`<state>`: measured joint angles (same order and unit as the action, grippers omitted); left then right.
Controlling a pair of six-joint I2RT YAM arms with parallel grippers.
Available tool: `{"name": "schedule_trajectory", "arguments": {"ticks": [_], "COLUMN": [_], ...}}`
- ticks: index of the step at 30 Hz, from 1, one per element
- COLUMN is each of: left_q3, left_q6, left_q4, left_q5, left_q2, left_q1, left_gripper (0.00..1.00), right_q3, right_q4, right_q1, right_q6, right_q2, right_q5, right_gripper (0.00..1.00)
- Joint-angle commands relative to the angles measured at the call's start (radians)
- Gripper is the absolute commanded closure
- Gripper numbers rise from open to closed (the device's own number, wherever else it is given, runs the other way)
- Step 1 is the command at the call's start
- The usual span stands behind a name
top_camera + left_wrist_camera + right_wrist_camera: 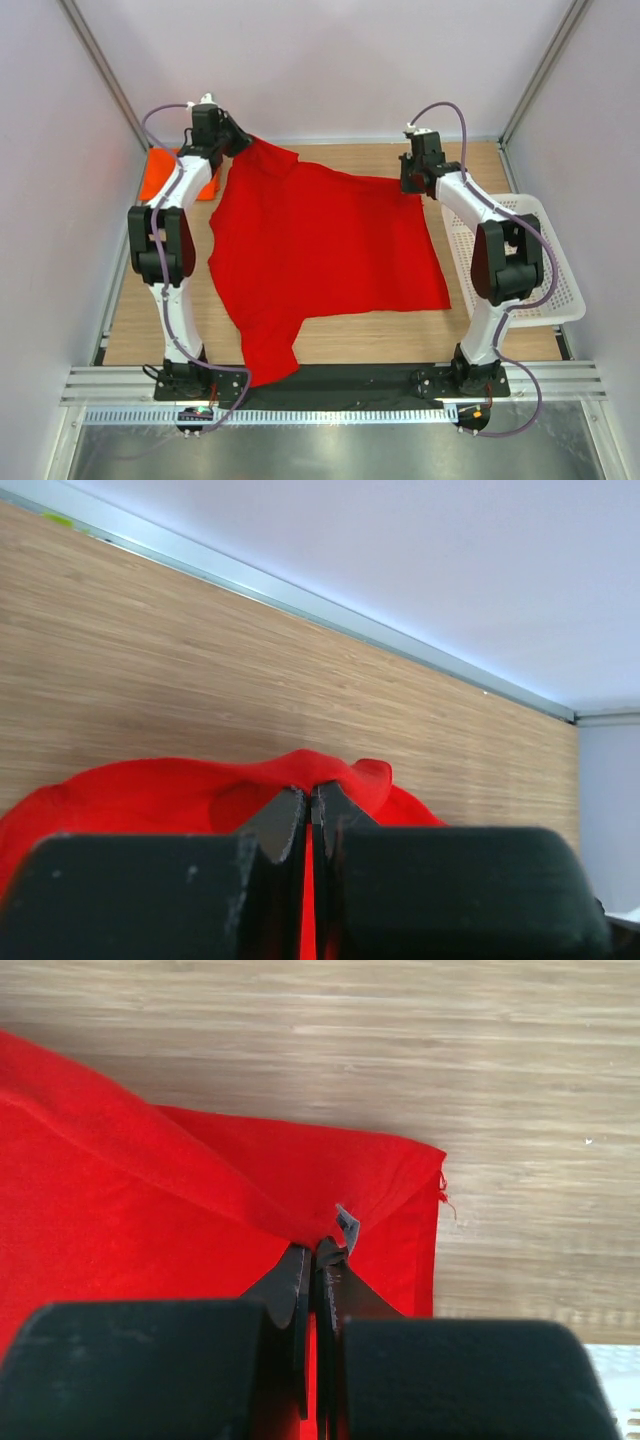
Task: Fold and stack the t-shirts
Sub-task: Fold the tshirt
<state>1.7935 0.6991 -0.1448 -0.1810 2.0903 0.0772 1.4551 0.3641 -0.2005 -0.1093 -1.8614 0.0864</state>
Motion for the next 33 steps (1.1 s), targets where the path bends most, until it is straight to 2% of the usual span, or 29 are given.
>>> {"name": "schedule_trajectory", "arguments": {"ticks": [1, 13, 22, 28, 33], "left_q3": [0.024, -0.100, -0.158, -0.160, -0.160], "left_q6": [0.005, 0.008, 0.083, 0.099, 0.103], "left_q4": [0.053, 0.025, -0.041, -0.042, -0.104], "left_q5": [-0.028, -0.044, -0.037, -0.051, -0.022], "left_q2": [-0.030, -0.176, -0.203, -0.196, -0.228], "left_q1": [0.003, 0.003, 0.003, 0.001, 0.003], "left_gripper": [1.00, 1.00, 1.00, 1.00, 1.00], "right_q3": [0.082, 0.119, 0.254, 0.450, 0.485], "right_q4": [-0.014, -0.008, -0.053, -0.022, 0.030], "right_q1": [0.003, 0.027, 0.073, 0.072, 0.073], "right_q6": [0.020, 0.039, 0.074, 0.097, 0.077], "right_q2": [0.001, 0.016, -0.171, -0.330, -0.323], "right_q5": [-0.004, 0.032, 0.046, -0.003, -0.034], "right_gripper": [0.99, 0.99, 0.99, 0.99, 0.99]}}
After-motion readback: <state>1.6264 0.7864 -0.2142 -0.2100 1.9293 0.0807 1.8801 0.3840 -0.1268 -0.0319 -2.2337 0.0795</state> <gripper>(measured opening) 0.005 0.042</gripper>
